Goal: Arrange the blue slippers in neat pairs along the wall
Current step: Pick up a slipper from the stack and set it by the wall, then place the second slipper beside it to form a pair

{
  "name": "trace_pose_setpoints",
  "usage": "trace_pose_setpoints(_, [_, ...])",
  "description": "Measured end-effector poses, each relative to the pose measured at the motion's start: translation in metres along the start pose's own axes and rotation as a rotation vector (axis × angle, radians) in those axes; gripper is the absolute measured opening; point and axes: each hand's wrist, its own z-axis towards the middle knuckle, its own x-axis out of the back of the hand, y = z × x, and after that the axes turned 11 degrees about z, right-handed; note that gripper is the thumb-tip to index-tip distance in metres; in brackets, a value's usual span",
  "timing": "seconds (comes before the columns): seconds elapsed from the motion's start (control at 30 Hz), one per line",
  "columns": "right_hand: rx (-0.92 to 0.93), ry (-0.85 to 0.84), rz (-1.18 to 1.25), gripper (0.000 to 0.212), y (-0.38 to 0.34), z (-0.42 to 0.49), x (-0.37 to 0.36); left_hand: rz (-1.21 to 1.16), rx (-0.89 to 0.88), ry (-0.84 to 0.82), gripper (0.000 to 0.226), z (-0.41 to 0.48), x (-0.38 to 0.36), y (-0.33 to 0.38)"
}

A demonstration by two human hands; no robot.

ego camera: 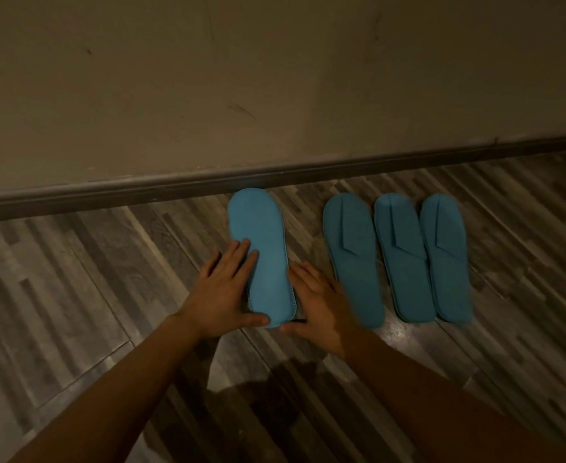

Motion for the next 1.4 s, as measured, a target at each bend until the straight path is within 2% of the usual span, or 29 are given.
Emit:
trace_pose_setpoints(0.23, [-0.027,-0.004,0.034,0.107,-0.004,0.002,0.004,-0.02,0.016,-0.028,0.133,0.006,0.004,-0.001])
trace_pose_setpoints(0.33, [-0.081,0.067,0.091,0.106,-0.003,-0.006,0.011,-0.055,0.029,0.041,0.127,0.005,0.011,0.004])
trace_pose_setpoints(0.53, [-0.448,0.496,0.225,0.063,0.022,-0.038,0.038,-0.428,0.168,0.252,0.082,0.047,0.044,0.04])
trace_pose_setpoints(0.63, [-0.633,0.52,0.284,0.057,0.034,-0.052,0.048,-0.519,0.215,0.206,0.049,0.09,0.055,0.066])
trace_pose_setpoints(0.7, [-0.725,0.495,0.308,0.055,0.038,-0.057,0.051,-0.556,0.26,0.153,0.035,0.119,0.059,0.081])
trace_pose_setpoints(0.8, [-0.802,0.468,0.359,0.059,0.042,-0.06,0.05,-0.491,0.309,0.055,0.043,0.155,0.058,0.095])
trace_pose_setpoints(0.93, [-0.855,0.425,0.339,0.067,0.045,-0.055,0.044,-0.314,0.382,-0.016,0.052,0.178,0.052,0.107])
trace_pose_setpoints(1.03, [-0.848,0.434,0.417,0.068,0.05,-0.051,0.043,-0.302,0.376,-0.006,0.056,0.184,0.046,0.113])
trace_pose_setpoints(1.13, [-0.842,0.415,0.461,0.072,0.053,-0.05,0.045,-0.442,0.381,-0.01,0.037,0.189,0.046,0.115])
trace_pose_setpoints(1.23, [-0.809,0.409,0.468,0.068,0.052,-0.051,0.046,-0.751,0.453,0.022,0.013,0.19,0.055,0.118])
trace_pose_setpoints(1.3, [-0.789,0.431,0.49,0.067,0.05,-0.053,0.044,-0.856,0.489,0.054,0.021,0.188,0.058,0.117])
trace_pose_setpoints(1.4, [-0.764,0.468,0.637,0.065,0.042,-0.053,0.039,-0.887,0.527,0.097,0.018,0.179,0.061,0.106])
